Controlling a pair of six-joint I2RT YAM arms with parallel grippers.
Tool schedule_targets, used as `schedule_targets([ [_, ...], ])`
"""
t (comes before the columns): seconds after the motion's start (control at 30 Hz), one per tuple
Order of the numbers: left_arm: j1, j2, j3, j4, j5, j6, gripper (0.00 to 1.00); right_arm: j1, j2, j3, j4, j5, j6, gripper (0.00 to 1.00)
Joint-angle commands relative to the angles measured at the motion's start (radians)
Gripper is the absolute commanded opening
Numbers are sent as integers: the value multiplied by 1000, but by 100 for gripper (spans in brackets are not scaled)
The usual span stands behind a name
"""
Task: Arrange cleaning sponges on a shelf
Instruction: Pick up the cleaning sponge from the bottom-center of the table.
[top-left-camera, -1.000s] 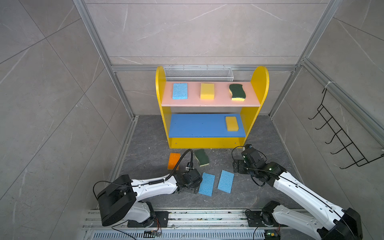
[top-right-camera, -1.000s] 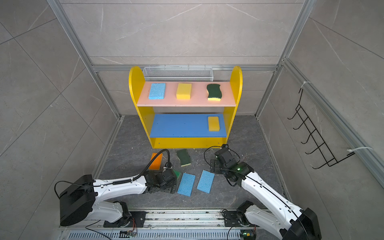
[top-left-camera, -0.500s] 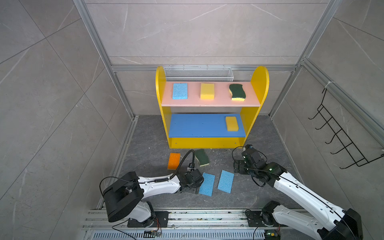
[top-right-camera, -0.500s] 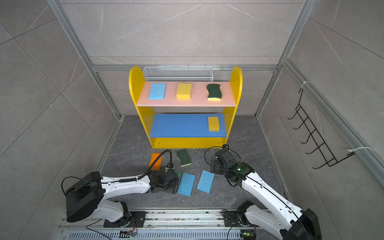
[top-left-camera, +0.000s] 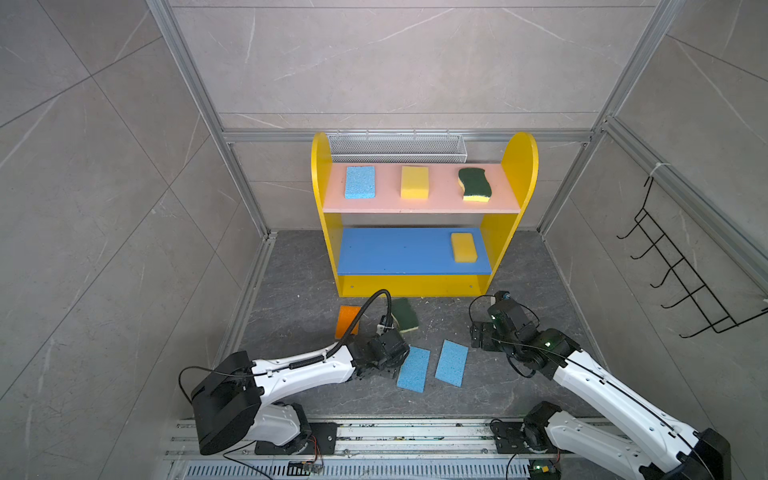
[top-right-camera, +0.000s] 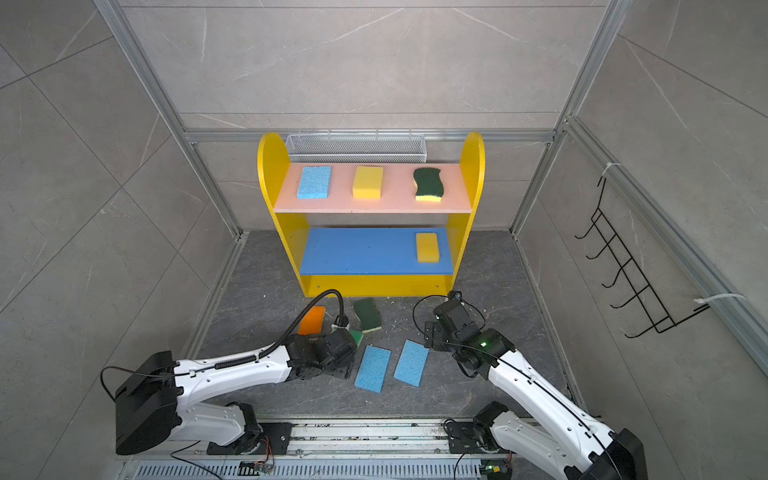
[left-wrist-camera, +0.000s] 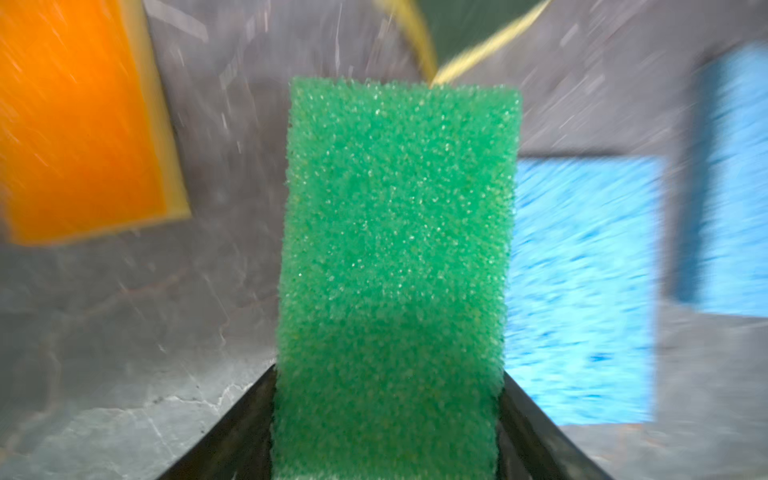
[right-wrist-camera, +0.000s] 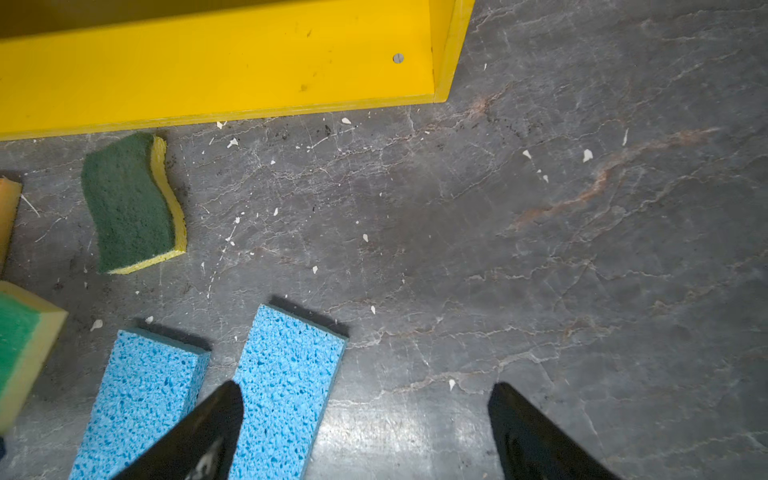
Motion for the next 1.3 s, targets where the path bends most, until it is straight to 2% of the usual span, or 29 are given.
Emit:
schedule_targets([
  [0.0,-1,-32,105,-72,-75,74,72,3,-33,-15,-41,30,-8,95],
  [0.2,59,24,278,-60,-92,84,71,3,-83,-19,-50,37,-19,95],
  [0.47,144,130,388,164,-140,146,69,3,-101,-6,-64,37,-39,95],
  [0.63,195,216,443,297,-130,199,68,3,-99,-3,-50,17,-48,95],
  [0.87,228,359,577,358,-139,194,68,3,-70,4,-29,-6,-64,95],
  [1.0,235,434,630,393,-194,180,69,3,-56,10,-20,-15,-73,95],
  [1.27,254,524,681,434,-261,171,69,2,-57,8,-16,-28,-86,95],
])
